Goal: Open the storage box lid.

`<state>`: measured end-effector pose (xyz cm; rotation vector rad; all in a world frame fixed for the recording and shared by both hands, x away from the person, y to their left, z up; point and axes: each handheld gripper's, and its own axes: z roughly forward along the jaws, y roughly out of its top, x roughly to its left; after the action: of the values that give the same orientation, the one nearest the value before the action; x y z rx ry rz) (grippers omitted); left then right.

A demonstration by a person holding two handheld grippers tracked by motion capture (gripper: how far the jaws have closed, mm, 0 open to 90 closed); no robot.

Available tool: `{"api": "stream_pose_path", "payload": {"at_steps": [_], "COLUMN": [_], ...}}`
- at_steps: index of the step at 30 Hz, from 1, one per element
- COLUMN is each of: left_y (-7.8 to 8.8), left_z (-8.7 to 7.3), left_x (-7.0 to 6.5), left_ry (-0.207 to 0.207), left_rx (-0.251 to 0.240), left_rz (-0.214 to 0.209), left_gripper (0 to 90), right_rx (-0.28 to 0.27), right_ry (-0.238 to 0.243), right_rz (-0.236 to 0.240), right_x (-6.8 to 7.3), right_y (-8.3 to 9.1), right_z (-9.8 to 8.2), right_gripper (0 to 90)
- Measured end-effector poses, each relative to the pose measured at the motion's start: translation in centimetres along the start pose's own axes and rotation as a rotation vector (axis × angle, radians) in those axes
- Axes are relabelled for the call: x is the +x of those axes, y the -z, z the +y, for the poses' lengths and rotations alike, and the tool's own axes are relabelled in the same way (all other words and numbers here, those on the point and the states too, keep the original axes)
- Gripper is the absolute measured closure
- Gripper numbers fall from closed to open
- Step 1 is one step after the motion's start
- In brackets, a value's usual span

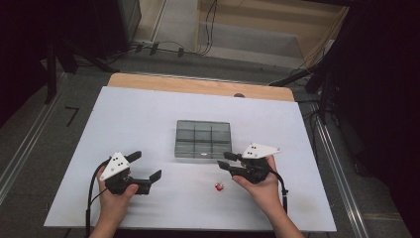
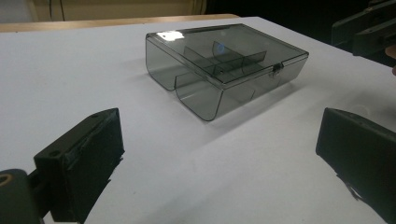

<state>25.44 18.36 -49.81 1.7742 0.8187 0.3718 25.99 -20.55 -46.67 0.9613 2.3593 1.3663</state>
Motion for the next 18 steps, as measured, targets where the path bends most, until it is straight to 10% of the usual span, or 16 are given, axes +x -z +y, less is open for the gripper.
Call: {"api": "stream_pose_path", "payload": {"at_steps": [18], "left_y": [-0.1], "left_z": [0.0], "left_x": [0.0], "left_ry": [-0.002], "left_rx": [0.001], "left_rz": [-0.002], "left_gripper": [0.5], "right_rx": [0.1], "right_ry": [-0.018], "right_rz": [-0.02], "right_x": [0.0], "right_y": [-3.9], "right_z": [0.6], "right_gripper": [83.9]}}
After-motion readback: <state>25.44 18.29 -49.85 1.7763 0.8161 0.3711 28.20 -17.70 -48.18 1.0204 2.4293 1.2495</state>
